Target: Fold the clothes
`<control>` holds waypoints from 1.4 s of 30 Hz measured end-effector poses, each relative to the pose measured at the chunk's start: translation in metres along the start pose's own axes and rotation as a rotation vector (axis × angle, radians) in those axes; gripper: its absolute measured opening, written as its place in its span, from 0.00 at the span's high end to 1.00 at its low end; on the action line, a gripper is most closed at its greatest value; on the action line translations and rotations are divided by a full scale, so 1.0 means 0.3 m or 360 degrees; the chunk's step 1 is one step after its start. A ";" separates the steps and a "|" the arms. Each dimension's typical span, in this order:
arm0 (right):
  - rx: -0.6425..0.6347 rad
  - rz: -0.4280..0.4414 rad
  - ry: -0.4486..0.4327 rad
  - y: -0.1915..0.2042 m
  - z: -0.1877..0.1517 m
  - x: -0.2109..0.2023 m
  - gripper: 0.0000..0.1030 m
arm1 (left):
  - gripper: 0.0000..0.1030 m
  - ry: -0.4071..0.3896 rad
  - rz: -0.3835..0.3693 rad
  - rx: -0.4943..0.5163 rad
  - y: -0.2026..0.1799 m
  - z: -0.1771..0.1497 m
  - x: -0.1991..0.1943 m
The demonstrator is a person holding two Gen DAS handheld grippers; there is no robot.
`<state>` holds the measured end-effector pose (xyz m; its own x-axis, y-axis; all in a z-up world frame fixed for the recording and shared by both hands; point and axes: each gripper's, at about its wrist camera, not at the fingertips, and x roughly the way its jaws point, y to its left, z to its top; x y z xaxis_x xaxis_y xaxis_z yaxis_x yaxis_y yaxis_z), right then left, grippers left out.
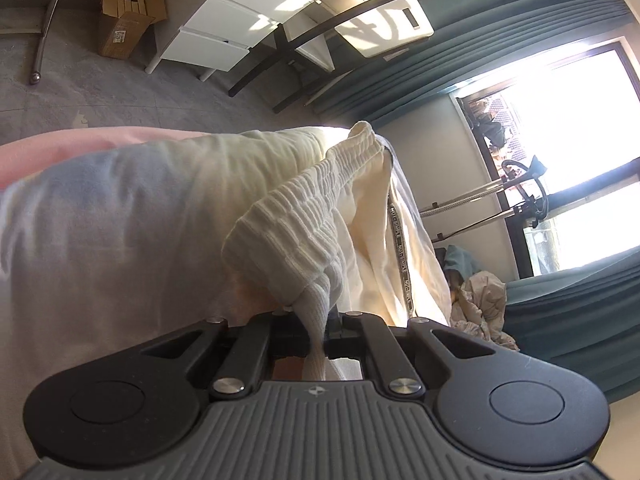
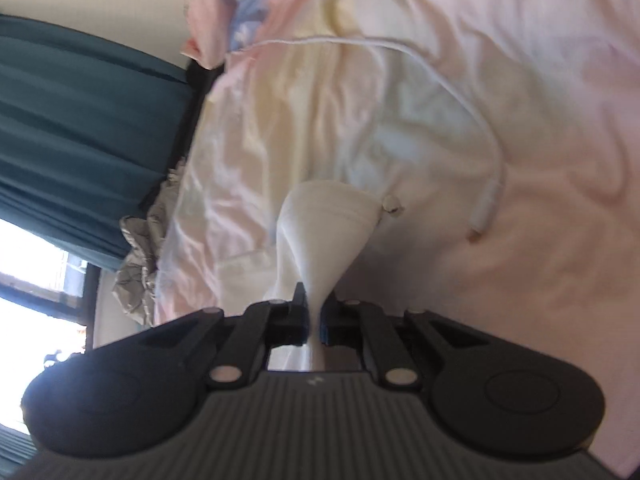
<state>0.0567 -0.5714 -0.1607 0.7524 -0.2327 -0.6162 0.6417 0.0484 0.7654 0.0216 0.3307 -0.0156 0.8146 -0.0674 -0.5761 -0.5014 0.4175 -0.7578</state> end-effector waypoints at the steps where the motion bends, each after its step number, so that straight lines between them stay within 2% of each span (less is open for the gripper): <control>1: 0.0021 -0.0057 0.0040 -0.020 -0.002 0.012 0.92 | 0.94 0.0025 0.0017 -0.0007 0.019 -0.001 0.013; 6: -0.0076 -0.0091 0.0005 0.002 -0.014 0.004 0.88 | 0.93 0.0092 0.0045 0.0024 0.083 0.007 0.059; 8: -0.0162 -0.0117 -0.0035 0.024 -0.030 -0.017 0.81 | 0.92 0.0104 0.0058 0.0060 0.088 0.004 0.058; 9: -0.0204 -0.0132 -0.0067 0.034 -0.037 -0.033 0.66 | 0.90 0.0108 0.0067 0.0083 0.086 0.001 0.054; 10: -0.0246 -0.0148 -0.0102 0.044 -0.043 -0.051 0.52 | 0.83 0.0109 0.0079 0.0108 0.083 -0.003 0.048; 11: -0.0277 -0.0151 -0.0139 0.050 -0.050 -0.072 0.50 | 0.76 0.0104 0.0096 0.0135 0.078 -0.008 0.038; 12: -0.0307 -0.0144 -0.0169 0.057 -0.056 -0.094 0.50 | 0.73 0.0100 0.0106 0.0162 0.072 -0.011 0.028; 16: -0.0452 -0.0075 -0.0246 0.092 -0.088 -0.182 0.50 | 0.47 0.0067 0.0150 0.0344 0.027 -0.035 -0.033; 20: -0.0711 0.0027 -0.0238 0.160 -0.149 -0.253 0.50 | 0.33 -0.0039 0.0209 0.0609 -0.049 -0.098 -0.124; 26: -0.1078 0.0286 -0.0152 0.256 -0.286 -0.364 0.50 | 0.30 -0.0125 0.0160 0.0976 -0.205 -0.253 -0.177; 29: -0.1258 0.0449 -0.0054 0.291 -0.363 -0.416 0.51 | 0.30 -0.0139 0.0087 0.1152 -0.295 -0.352 -0.177; 32: -0.1343 0.0597 0.0033 0.310 -0.410 -0.450 0.51 | 0.30 -0.0158 0.0009 0.1319 -0.382 -0.452 -0.164; 35: -0.1447 0.0665 0.0035 0.330 -0.453 -0.480 0.51 | 0.30 -0.0182 -0.0040 0.1437 -0.445 -0.541 -0.148; 42: -0.1676 0.0763 0.0050 0.363 -0.551 -0.509 0.51 | 0.30 -0.0160 -0.0126 0.1580 -0.559 -0.703 -0.046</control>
<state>0.0363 -0.3701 -0.0138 0.9459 0.0518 -0.3202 0.0844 0.9139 0.3971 0.0329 0.0703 0.0549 0.8789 -0.0699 -0.4719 -0.0114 0.9858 -0.1673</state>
